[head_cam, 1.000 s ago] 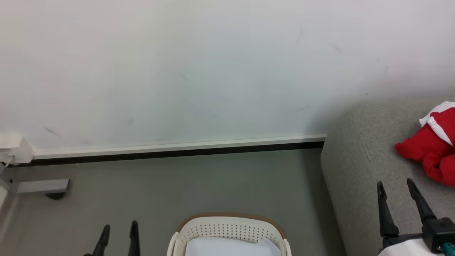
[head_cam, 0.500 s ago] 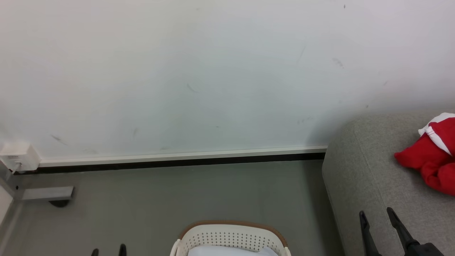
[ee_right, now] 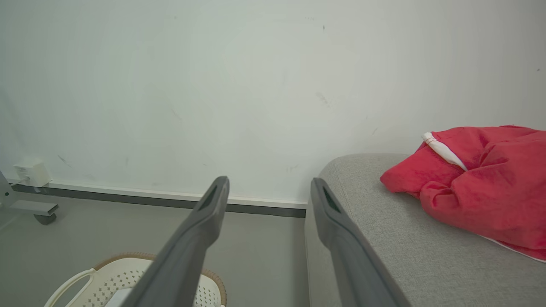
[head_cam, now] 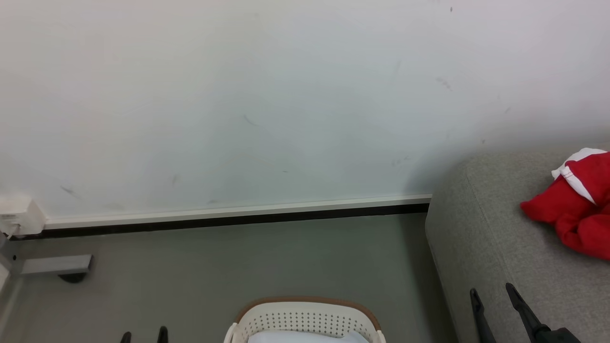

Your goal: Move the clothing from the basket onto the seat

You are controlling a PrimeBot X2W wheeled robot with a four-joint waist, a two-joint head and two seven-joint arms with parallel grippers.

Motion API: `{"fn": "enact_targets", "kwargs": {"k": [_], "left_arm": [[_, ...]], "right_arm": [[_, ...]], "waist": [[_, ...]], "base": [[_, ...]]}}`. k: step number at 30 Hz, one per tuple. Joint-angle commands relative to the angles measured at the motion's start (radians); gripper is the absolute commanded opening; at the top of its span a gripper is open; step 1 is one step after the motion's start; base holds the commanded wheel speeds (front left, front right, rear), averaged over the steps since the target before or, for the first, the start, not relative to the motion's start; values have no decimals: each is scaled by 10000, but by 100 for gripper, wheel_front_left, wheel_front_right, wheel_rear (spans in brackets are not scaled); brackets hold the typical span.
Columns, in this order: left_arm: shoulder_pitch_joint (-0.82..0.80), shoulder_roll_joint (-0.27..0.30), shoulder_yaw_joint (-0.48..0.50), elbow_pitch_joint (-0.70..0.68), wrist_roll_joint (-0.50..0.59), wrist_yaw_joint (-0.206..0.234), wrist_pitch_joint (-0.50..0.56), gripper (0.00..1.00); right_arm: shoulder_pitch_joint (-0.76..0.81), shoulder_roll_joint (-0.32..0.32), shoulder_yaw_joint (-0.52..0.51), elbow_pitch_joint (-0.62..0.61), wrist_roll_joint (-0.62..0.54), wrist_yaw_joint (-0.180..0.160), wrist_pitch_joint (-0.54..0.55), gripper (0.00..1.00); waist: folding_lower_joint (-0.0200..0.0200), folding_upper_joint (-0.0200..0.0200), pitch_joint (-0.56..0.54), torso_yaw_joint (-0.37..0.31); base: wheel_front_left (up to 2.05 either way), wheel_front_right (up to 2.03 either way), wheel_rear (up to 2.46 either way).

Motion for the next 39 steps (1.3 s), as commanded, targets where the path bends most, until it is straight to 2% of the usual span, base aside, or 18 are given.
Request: {"fn": "enact_targets", "kwargs": {"k": [1, 15, 16, 21, 39], "left_arm": [[-95, 3, 61, 26, 85, -31, -2, 100], [-205, -48, 125, 169, 153, -214, -2, 100], [-127, -79, 87, 168, 35, -232, 0, 0], [-45, -202, 31, 582, -65, -234, 40, 0], [-688, -162, 96, 519, -3389, -255, 921, 0]], "right_arm": [[28, -32, -29, 20, 34, -21, 1, 100], [22, -32, -35, 46, 88, -22, 1, 100], [-3, 0, -27, 46, 34, 0, -2, 0], [172, 72, -1, 395, 125, 0, 19, 0], [-163, 2, -333, 185, 3673, -3, 858, 0]], "waist": [[0, 0, 13, -22], [0, 0, 84, -74], [0, 0, 85, -77], [0, 0, 89, -78], [0, 0, 158, -48]], "base": [[0, 0, 0], [0, 0, 0], [0, 0, 0], [0, 0, 0], [0, 0, 0]]}}
